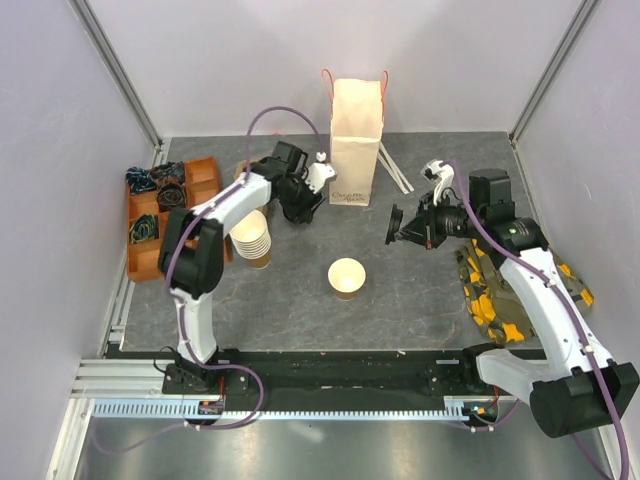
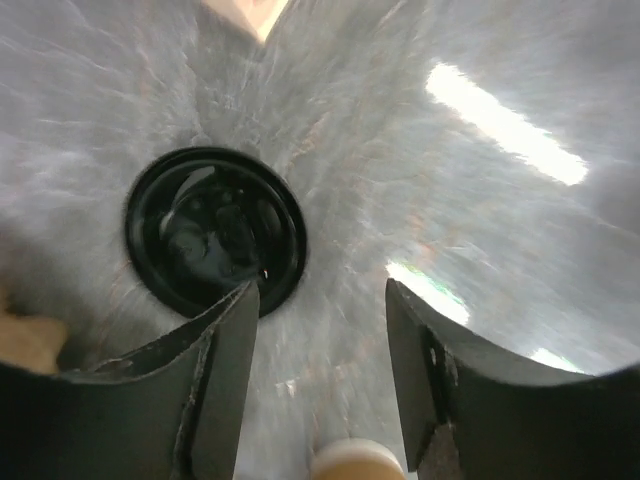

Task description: Pack the takeout coffee

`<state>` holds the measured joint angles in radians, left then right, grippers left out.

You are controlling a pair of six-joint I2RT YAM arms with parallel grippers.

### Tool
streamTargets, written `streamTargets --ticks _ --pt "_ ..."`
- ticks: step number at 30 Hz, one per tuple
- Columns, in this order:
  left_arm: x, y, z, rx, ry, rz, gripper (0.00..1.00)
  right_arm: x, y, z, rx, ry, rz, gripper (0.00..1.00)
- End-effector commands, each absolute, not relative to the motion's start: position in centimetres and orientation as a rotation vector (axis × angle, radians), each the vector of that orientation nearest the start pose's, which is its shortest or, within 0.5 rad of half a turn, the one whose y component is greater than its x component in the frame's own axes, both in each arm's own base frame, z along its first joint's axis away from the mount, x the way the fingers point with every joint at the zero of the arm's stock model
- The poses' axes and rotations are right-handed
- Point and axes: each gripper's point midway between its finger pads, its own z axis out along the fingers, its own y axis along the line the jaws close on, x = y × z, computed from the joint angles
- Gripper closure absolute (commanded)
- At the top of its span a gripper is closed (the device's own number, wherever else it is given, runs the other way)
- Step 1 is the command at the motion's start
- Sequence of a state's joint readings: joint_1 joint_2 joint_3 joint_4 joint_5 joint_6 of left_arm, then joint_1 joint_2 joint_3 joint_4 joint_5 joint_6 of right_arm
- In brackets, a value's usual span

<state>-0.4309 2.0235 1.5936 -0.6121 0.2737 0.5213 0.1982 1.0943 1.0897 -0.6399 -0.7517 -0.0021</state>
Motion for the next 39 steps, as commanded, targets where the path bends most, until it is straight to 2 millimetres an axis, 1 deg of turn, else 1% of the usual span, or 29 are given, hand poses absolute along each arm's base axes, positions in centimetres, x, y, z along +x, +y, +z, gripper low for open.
streamTargets --ticks 1,2,3,6,7,9,10,11,12,13,14,15,16,17,18,19,20,21,22,23,24,26,27,28,30,31,33,36,39 --pt "37.2 -24.2 20.0 1.167 2.026 -0.584 0.37 24.6 17.7 27.5 -0.748 1.981 0.928 1.0" --pt "35.9 -24.4 21.2 1.16 2.002 -0.632 0.34 24.5 17.7 27.6 -0.762 1.997 0.924 1.0" --pt "33.7 -24.4 23.7 1.157 1.936 -0.692 0.32 24.5 17.7 27.4 -0.783 2.007 0.901 1.0" --pt "30.8 -24.3 27.0 1.106 1.889 -0.774 0.3 24.0 18.2 27.2 -0.909 2.028 0.847 1.0" --pt "29.5 -23.9 29.2 1.077 1.85 -0.786 0.28 24.0 18.3 26.9 -0.982 2.019 0.792 1.0" --pt "27.8 -23.5 30.9 1.058 1.816 -0.835 0.26 23.7 18.4 26.5 -1.061 2.058 0.746 1.0" --pt "26.5 -22.7 32.7 1.027 1.779 -0.851 0.25 23.4 18.8 26.1 -1.13 2.065 0.691 1.0" --pt "25.8 -22.3 33.1 1.017 1.766 -0.867 0.25 23.3 18.7 25.7 -1.218 2.077 0.641 1.0" --pt "25.2 -21.7 34.0 0.996 1.743 -0.881 0.25 22.5 19.6 25.5 -1.313 2.056 0.611 1.0" --pt "24.6 -21.3 34.6 0.967 1.742 -0.901 0.25 23.1 19.1 24.5 -1.364 2.087 0.494 1.0" --pt "23.6 -20.6 35.4 0.946 1.718 -0.9 0.24 22.8 19.2 24.5 -1.449 2.057 0.426 1.0" --pt "23.4 -19.9 35.9 0.914 1.714 -0.902 0.24 21.6 20.4 24.2 -1.562 2.01 0.389 1.0" --pt "23.2 -19.6 36.1 0.869 1.731 -0.917 0.24 21.3 20.7 23.6 -1.626 1.996 0.32 1.0" --pt "22.5 -19.0 36.3 0.839 1.729 -0.916 0.24 21.6 20.1 23.2 -1.69 1.98 0.183 1.0" --pt "22.6 -18.2 36.5 0.791 1.735 -0.913 0.24 20.5 21.1 22.9 -1.784 1.921 0.13 1.0" --pt "22.4 -17.8 37.3 0.721 1.729 -0.946 0.24 20.1 21.5 22.3 -1.843 1.899 0.096 1.0" --pt "21.8 -17.3 37.1 0.675 1.725 -0.975 0.24 20.6 20.9 22.2 -1.867 1.889 -0.033 1.0" --pt "21.9 -16.1 37.5 0.619 1.712 -0.989 0.24 19.8 21.7 22.0 -1.932 1.833 -0.067 1.0" --pt "22.0 -15.7 37.8 0.555 1.717 -1.02 0.23 19.7 21.9 21.6 -1.971 1.82 -0.112 1.0" --pt "22.1 -15.3 37.2 0.515 1.735 -1.035 0.23 19.6 21.9 21.3 -2.0 1.806 -0.168 1.0" --pt "22.3 -14.4 37.4 0.469 1.736 -1.027 0.22 19.5 22.1 21.4 -2.029 1.761 -0.262 1.0" --pt "22.4 -13.9 37.0 0.417 1.756 -1.044 0.21 19.8 22.3 20.4 -2.078 1.732 -0.391 1.0" --pt "22.6 -13.6 36.9 0.396 1.759 -1.037 0.2 19.9 22.5 20.6 -2.084 1.698 -0.471 1.0" --pt "22.6 -13.4 36.9 0.383 1.761 -1.039 0.2 20.0 22.8 20.0 -2.102 1.696 -0.507 1.0" --pt "22.9 -13.2 36.7 0.366 1.762 -1.041 0.2 19.9 23.7 19.9 -2.106 1.677 -0.528 1.0" --pt "23.0 -13.2 36.6 0.356 1.767 -1.05 0.2 20.1 24.0 19.5 -2.105 1.688 -0.555 1.0" --pt "23.3 -13.0 36.5 0.348 1.769 -1.052 0.2 20.3 24.8 19.6 -2.089 1.69 -0.561 1.0" --pt "23.6 -13.0 36.3 0.342 1.779 -1.059 0.2 20.6 25.6 19.1 -2.085 1.709 -0.567 1.0" --pt "24.1 -12.9 36.5 0.336 1.782 -1.071 0.2 20.6 26.4 18.1 -2.108 1.728 -0.561 1.0"
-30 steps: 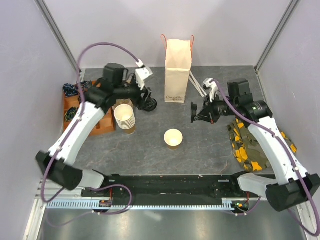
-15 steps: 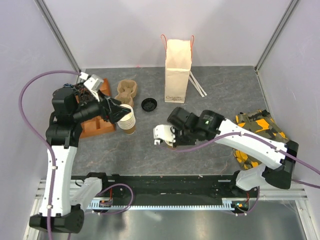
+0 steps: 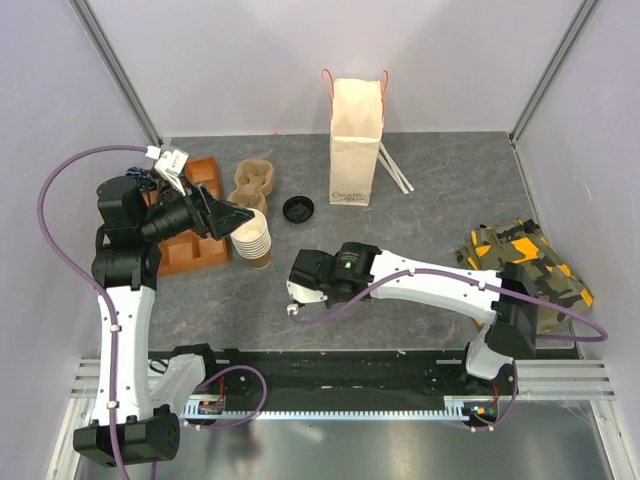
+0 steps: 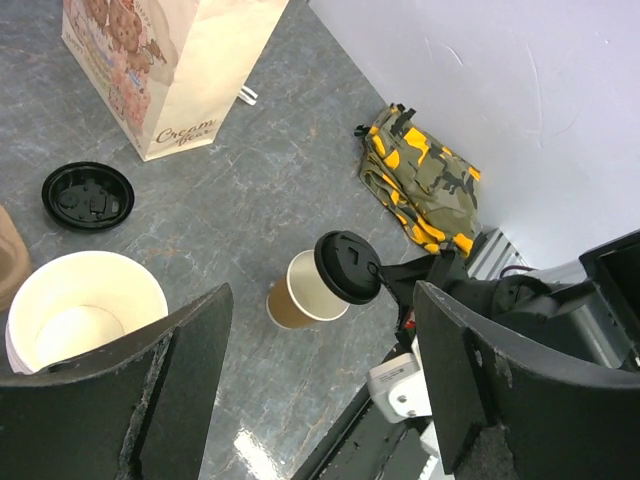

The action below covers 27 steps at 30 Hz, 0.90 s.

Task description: Pack the takeout coffee

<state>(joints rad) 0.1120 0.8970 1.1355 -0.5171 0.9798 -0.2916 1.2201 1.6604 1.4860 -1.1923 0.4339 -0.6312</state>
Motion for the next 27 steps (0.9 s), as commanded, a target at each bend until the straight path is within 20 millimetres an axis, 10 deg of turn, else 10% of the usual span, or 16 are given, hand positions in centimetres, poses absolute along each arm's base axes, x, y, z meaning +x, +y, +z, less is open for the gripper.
streamTargets --ticks 1,27 --pt "24.3 -12.9 36.6 0.336 1.781 -1.072 0.2 20.6 26.6 17.9 -2.107 1.734 -0.551 1.0" --pt "25.3 -12.4 37.4 0.302 1.782 -1.082 0.19 19.5 27.4 14.5 -2.198 1.815 -0.543 1.0"
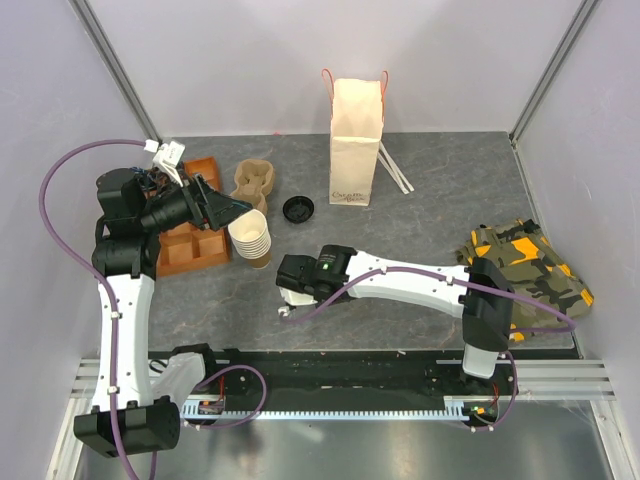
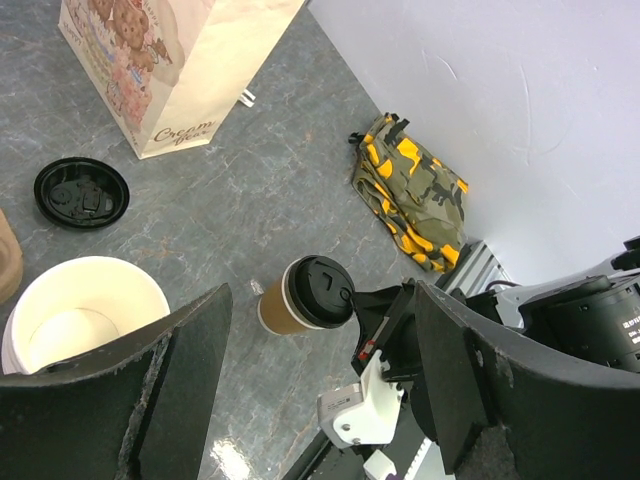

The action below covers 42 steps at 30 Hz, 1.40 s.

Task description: Pack the takeout coffee

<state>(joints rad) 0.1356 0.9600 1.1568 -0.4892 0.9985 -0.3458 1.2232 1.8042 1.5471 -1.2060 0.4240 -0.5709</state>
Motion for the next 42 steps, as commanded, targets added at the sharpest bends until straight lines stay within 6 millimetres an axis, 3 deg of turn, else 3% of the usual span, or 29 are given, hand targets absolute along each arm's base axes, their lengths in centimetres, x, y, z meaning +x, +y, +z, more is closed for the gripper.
streamTargets --ticks 1,16,23,35,42 --pt "25.3 -12.4 37.4 0.3 1.781 -1.079 0.19 19.5 27.3 14.5 -2.2 1.818 -0.545 1.0" --pt "25.4 -12.4 37.2 0.3 1.788 -1.091 0.19 20.3 27.7 14.2 -2.168 1.819 -0.601 1.0" --pt "25.4 -12.4 37.3 0.302 1.787 -1.091 0.19 20.0 27.9 14.0 -2.177 1.832 -0.572 0.87" --pt "25.5 -12.4 37.4 0.3 1.788 -1.097 0.19 19.8 27.8 13.4 -2.204 1.839 -0.579 0.82" --pt "25.5 -12.5 37.3 0.299 1.791 -1.101 0.19 19.7 27.9 13.7 -2.204 1.835 -0.574 0.63"
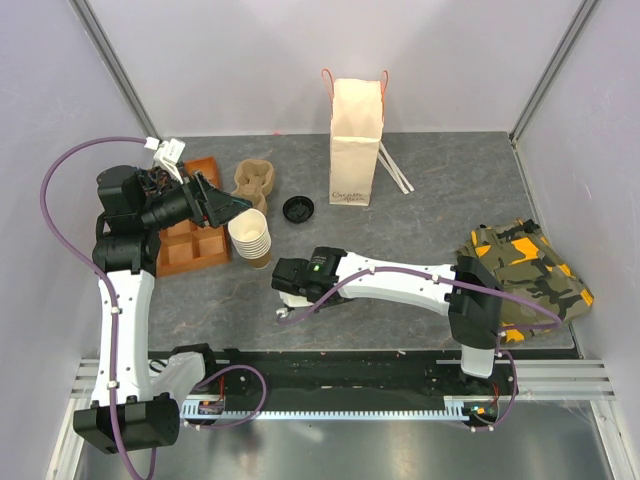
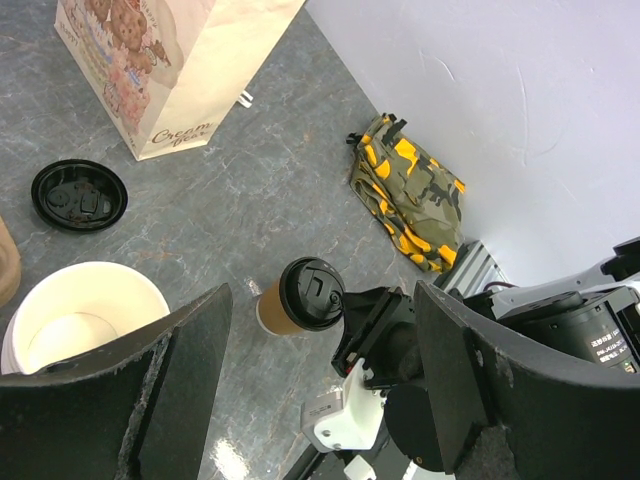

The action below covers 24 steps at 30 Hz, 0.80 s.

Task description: Pack the takeout coffee

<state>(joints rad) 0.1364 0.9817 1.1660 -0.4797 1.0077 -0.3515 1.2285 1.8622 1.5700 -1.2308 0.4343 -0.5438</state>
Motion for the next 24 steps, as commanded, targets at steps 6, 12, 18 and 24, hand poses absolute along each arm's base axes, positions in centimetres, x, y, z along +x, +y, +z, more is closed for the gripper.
streamTargets --ticks 6,12,18,24 --pt "25.5 -12.5 37.4 0.305 1.787 -1.097 0.19 19.9 28.5 14.9 -2.178 1.826 -0.561 0.56" --pt "25.5 -12.5 38.6 0.356 1.751 -1.07 0.1 20.0 30.2 19.7 -2.082 1.78 -0.427 0.43" --pt "26.1 -12.2 39.5 0.427 1.761 -1.012 0.0 19.7 29.3 23.9 -1.896 1.879 -0.109 0.3" --pt "27.3 -14.0 38.9 0.603 1.755 -0.821 0.0 22.8 25.0 25.9 -1.565 2.11 0.351 0.3"
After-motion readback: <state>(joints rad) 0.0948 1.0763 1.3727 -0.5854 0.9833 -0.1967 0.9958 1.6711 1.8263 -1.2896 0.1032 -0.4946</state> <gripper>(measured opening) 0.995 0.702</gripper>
